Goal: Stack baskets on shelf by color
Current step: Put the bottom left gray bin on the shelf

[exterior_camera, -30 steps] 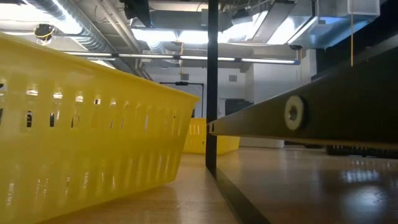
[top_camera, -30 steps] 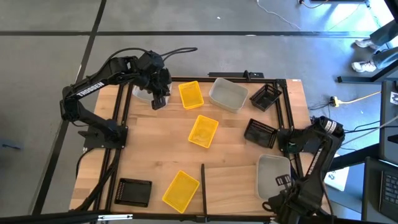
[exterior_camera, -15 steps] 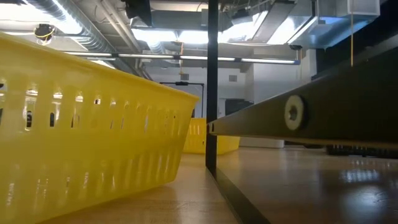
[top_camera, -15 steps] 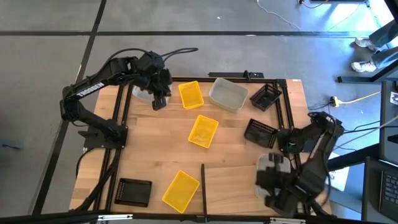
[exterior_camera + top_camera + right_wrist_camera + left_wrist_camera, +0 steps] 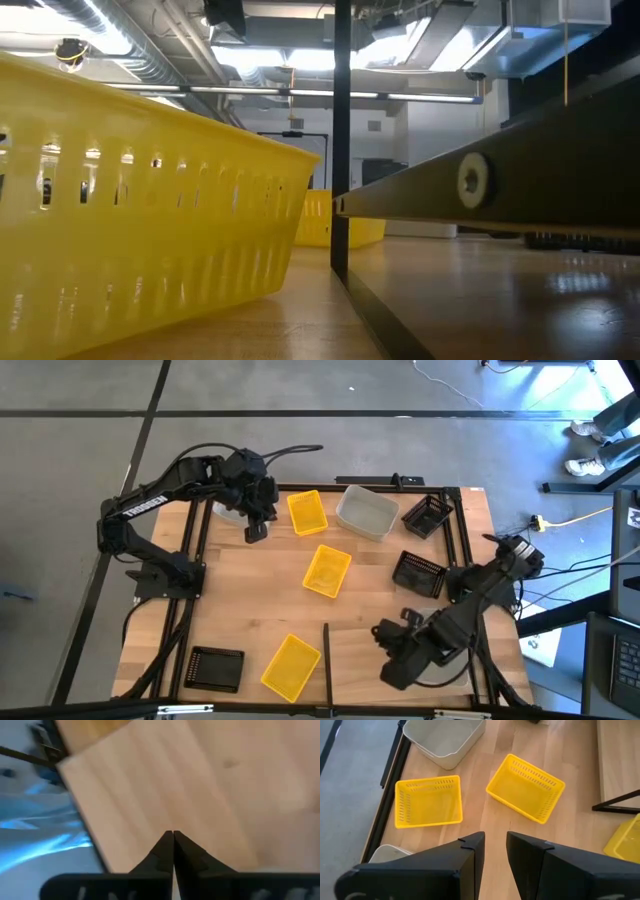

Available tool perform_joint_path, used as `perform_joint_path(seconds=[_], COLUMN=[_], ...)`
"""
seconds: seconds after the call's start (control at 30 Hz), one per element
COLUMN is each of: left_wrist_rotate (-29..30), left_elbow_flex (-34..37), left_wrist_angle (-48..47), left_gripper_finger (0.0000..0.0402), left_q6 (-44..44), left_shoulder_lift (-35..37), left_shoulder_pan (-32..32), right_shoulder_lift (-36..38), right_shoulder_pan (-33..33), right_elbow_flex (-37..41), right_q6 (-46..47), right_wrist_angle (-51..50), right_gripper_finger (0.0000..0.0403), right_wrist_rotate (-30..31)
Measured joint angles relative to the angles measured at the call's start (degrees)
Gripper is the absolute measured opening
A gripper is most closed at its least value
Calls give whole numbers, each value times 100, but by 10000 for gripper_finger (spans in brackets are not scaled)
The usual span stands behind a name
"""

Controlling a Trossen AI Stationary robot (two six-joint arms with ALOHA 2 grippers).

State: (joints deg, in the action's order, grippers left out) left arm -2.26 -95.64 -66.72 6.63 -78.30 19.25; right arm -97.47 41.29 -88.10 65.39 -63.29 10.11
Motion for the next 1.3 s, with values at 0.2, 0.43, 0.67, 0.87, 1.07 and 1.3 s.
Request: perform_joint_path(seconds=[0.2,0.43,0.67,0.87,1.07,1.3], left_wrist_rotate=[0,0,2,3,2,4], left_elbow_flex=[0,-2,0,0,-2,0], left_wrist_angle=[-11,-11,-10,-7,0,0], left_gripper_finger=[71,71,71,71,71,71], left_q6=[145,162,172,262,264,262], left_shoulder_lift=[0,0,0,0,0,0], left_shoulder_pan=[-33,-33,-33,-33,-26,-26], right_shoulder_lift=[-37,-46,-46,-46,-46,-46], right_shoulder_pan=[-123,-116,-97,14,265,475], right_elbow_flex=[596,1050,1243,1349,1349,1346], right_q6=[713,1566,1866,2111,2441,2900], right_wrist_angle=[585,459,368,362,358,191], right_gripper_finger=[2,1,0,0,0,0], right_wrist_rotate=[-426,-917,-1316,-1686,-2179,-2283])
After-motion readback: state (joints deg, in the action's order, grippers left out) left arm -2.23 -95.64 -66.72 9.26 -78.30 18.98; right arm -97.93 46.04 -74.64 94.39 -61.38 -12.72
